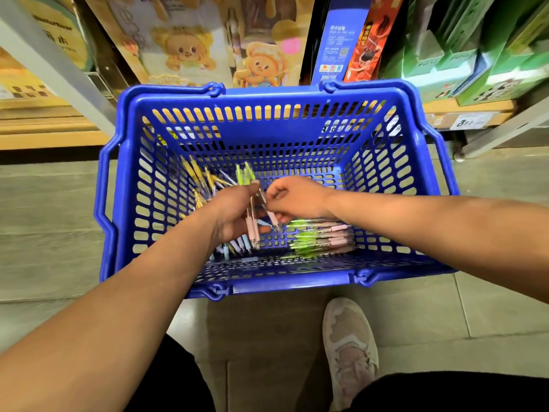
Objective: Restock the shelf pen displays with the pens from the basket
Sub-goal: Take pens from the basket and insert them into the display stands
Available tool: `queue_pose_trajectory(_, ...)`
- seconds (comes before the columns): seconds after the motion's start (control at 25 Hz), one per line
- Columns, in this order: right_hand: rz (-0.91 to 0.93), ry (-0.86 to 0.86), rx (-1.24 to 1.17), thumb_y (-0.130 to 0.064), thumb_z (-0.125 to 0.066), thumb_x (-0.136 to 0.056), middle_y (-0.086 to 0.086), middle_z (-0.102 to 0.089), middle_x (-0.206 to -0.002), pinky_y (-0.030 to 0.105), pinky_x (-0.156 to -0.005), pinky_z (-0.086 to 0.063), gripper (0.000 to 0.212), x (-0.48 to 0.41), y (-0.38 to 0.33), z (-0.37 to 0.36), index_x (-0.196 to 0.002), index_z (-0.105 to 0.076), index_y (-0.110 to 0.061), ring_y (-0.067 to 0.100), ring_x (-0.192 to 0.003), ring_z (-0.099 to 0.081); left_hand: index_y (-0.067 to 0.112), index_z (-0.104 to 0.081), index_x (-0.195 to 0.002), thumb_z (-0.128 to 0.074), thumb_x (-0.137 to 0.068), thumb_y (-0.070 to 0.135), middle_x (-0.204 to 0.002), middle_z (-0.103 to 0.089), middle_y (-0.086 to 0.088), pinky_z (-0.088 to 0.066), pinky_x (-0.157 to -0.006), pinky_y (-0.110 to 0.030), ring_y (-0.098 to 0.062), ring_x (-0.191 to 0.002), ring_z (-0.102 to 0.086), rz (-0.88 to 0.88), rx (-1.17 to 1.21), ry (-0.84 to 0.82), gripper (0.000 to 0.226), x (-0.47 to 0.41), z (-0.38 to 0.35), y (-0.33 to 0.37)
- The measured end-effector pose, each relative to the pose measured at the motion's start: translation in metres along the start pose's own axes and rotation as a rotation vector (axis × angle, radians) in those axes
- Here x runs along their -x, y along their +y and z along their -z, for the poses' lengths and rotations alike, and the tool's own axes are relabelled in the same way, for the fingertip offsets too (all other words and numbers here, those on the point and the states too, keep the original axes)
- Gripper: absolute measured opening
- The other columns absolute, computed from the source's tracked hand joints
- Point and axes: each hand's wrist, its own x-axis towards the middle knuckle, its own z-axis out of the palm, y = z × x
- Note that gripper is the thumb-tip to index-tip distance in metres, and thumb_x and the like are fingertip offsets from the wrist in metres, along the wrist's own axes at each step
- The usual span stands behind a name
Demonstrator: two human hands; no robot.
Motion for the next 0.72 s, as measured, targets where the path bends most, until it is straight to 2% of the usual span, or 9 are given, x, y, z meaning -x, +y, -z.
queue_pose_trajectory(0.12,0.037,0.018,-0.017,-0.020,-0.072,-0.091,0.006,-0.077,-0.086,0.039,-0.083,-0.062,0.005,-0.004,-0.006,-0.017,-0.093,-0.068,-0.017,0.022,-0.085,-0.076,0.002,-0.058,-0.116,-0.036,-0.111,0.027,-0.094,-0.069,-0.015,-0.061,-0.076,-0.046,-0.027,-0.075,-0.069,-0.024,0.059,-0.022,0.034,0.004,-0.003,0.002)
queue_pose_trajectory(0.24,0.026,-0.059,-0.066,-0.025,-0.072,-0.092,0.004,-0.076,-0.096,0.029,-0.084,-0.061,0.009,-0.004,-0.001,-0.003,-0.099,-0.072,-0.019,0.016,-0.088,-0.074,0.007,-0.056,-0.110,-0.039,-0.111,0.025,-0.100,-0.069,-0.012,-0.058,-0.081,-0.049,-0.027,-0.082,-0.068,-0.081,0.046,0.080,0.025,0.003,0.000,0.004)
queue_pose_trajectory(0.32,-0.016,-0.014,0.203,-0.027,-0.069,-0.094,0.001,-0.076,-0.099,0.026,-0.085,-0.058,0.009,-0.007,0.006,0.014,-0.098,-0.073,-0.020,0.013,-0.090,-0.071,0.010,-0.055,-0.107,-0.041,-0.110,0.023,-0.102,-0.071,-0.010,-0.057,-0.078,-0.048,-0.027,-0.089,-0.067,-0.106,0.020,0.153,0.020,-0.001,0.004,0.005)
queue_pose_trajectory(0.4,-0.064,0.027,0.630,-0.026,-0.064,-0.096,-0.002,-0.072,-0.109,0.027,-0.090,-0.054,0.014,-0.012,0.018,0.028,-0.105,-0.072,-0.020,0.014,-0.101,-0.067,0.010,-0.055,-0.105,-0.042,-0.110,0.022,-0.091,-0.071,-0.007,-0.055,-0.068,-0.039,-0.022,-0.080,-0.067,-0.112,0.011,0.160,0.019,-0.003,0.007,0.004)
queue_pose_trajectory(0.48,-0.132,-0.031,0.928,-0.029,-0.058,-0.100,-0.002,-0.067,-0.118,0.029,-0.094,-0.053,0.022,-0.013,0.032,0.032,-0.118,-0.068,-0.021,0.020,-0.110,-0.064,0.010,-0.056,-0.100,-0.042,-0.110,0.022,-0.077,-0.065,-0.004,-0.054,-0.064,-0.035,-0.018,-0.067,-0.064,-0.104,0.009,0.139,0.020,-0.002,0.009,0.004)
queue_pose_trajectory(0.6,-0.192,-0.111,1.154,-0.024,-0.055,-0.100,0.007,-0.066,-0.109,0.032,-0.082,-0.058,0.023,-0.013,0.057,0.028,-0.116,-0.067,-0.012,0.025,-0.100,-0.066,0.012,-0.056,-0.091,-0.043,-0.108,0.021,-0.064,-0.055,-0.001,-0.052,-0.062,-0.034,-0.016,-0.054,-0.055,-0.109,-0.019,0.130,0.023,-0.003,0.013,0.005)
queue_pose_trajectory(0.72,-0.211,-0.107,1.217,-0.007,-0.059,-0.095,0.006,-0.062,-0.098,0.028,-0.067,-0.051,0.018,-0.014,0.071,0.016,-0.111,-0.067,-0.009,0.024,-0.085,-0.063,0.011,-0.055,-0.088,-0.044,-0.107,0.019,-0.062,-0.051,0.000,-0.049,-0.063,-0.034,-0.016,-0.054,-0.050,-0.093,-0.014,0.133,0.023,-0.001,0.018,0.003)
